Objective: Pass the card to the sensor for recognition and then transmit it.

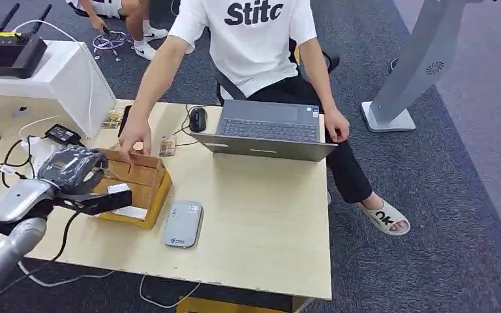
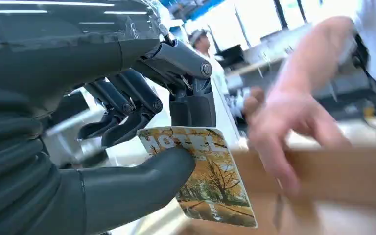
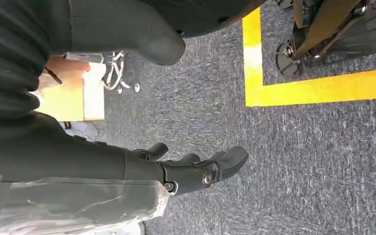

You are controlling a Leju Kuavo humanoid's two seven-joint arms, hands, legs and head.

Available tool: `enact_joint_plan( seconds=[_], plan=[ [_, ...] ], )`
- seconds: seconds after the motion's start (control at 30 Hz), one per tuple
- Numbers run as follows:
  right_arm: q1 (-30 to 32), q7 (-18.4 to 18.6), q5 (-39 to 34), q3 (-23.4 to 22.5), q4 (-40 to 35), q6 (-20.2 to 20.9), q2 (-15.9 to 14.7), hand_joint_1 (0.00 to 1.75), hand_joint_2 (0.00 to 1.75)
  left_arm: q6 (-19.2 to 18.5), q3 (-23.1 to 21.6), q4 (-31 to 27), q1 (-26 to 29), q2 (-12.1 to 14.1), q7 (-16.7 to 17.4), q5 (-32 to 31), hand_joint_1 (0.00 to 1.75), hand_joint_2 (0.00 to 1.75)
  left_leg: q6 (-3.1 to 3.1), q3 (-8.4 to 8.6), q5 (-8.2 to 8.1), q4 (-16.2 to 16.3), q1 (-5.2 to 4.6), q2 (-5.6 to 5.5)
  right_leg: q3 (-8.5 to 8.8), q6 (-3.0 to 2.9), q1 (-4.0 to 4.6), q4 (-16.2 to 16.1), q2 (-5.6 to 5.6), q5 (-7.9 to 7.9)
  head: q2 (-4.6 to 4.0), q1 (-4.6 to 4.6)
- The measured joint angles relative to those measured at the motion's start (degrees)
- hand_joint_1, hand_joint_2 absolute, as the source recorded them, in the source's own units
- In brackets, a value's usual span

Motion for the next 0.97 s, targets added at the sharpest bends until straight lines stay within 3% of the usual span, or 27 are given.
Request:
enact_joint_plan(
  seconds=[0.13, 0.27, 0.43, 0.67, 0.7, 0.73, 0.97],
  plan=[
    [0.0, 0.0, 0.0, 0.0, 0.0, 0.0, 0.2, 0.00, 1.75, 2.0, 0.4, 0.0, -1.7, -0.2, 0.4, -2.8, 1.75, 1.75, 0.00, 0.00, 0.00, 0.0, 0.00, 0.01, -0.01, 0.00, 0.00, 0.0, 0.02, 0.00, 0.00, 0.00],
    [0.0, 0.0, 0.0, 0.0, -0.1, -0.1, 0.3, 0.00, 1.75, 7.4, 1.0, 0.0, -1.8, -0.9, 2.1, -8.3, 1.75, 1.75, 0.00, 0.00, 0.00, 0.0, 0.00, 0.01, -0.02, 0.00, 0.00, 0.0, 0.02, 0.00, 0.00, 0.02],
    [0.3, 0.0, -0.1, -0.2, -0.3, 0.1, 0.3, 0.00, 1.75, 11.2, 2.9, -2.3, -2.0, -1.1, 3.4, -13.3, 1.75, 1.75, 0.00, 0.00, 0.00, 0.0, 0.00, 0.03, -0.03, 0.00, 0.00, 0.0, 0.02, 0.00, 0.00, 0.02],
    [0.6, 0.2, 0.4, -0.3, -0.8, 1.0, 0.3, 0.00, 1.75, 11.8, 6.9, -6.9, -2.1, -1.9, 3.8, -16.2, 1.75, 1.75, 0.00, 0.00, 0.00, 0.0, 0.00, 0.04, -0.03, 0.00, 0.00, 0.0, 0.04, 0.00, 0.00, 0.02],
    [0.6, 0.1, 0.6, -0.3, -0.8, 1.0, 0.3, 0.00, 1.75, 11.8, 7.3, -7.1, -2.1, -2.0, 3.7, -16.4, 0.33, 1.75, 0.00, 0.00, 0.00, 0.0, 0.00, 0.04, -0.02, 0.00, 0.00, 0.0, 0.04, 0.00, 0.00, 0.02],
    [0.6, 0.1, 0.7, -0.3, -0.8, 1.0, 0.3, 0.00, 1.75, 11.8, 7.6, -7.2, -2.0, -2.2, 3.6, -16.7, 0.00, 1.75, 0.00, 0.00, 0.00, 0.0, 0.00, 0.04, -0.02, 0.00, 0.00, 0.0, 0.04, 0.00, 0.00, 0.02],
    [0.7, 0.1, 1.8, -0.3, -0.9, 1.0, 0.3, 0.00, 1.75, 14.6, 10.3, -7.2, -0.3, -4.8, 3.2, -17.7, 0.00, 1.75, 0.00, -0.01, 0.00, 0.0, 0.00, 0.03, -0.02, 0.00, 0.00, 0.0, 0.03, 0.00, 0.00, 0.02]
  ],
)
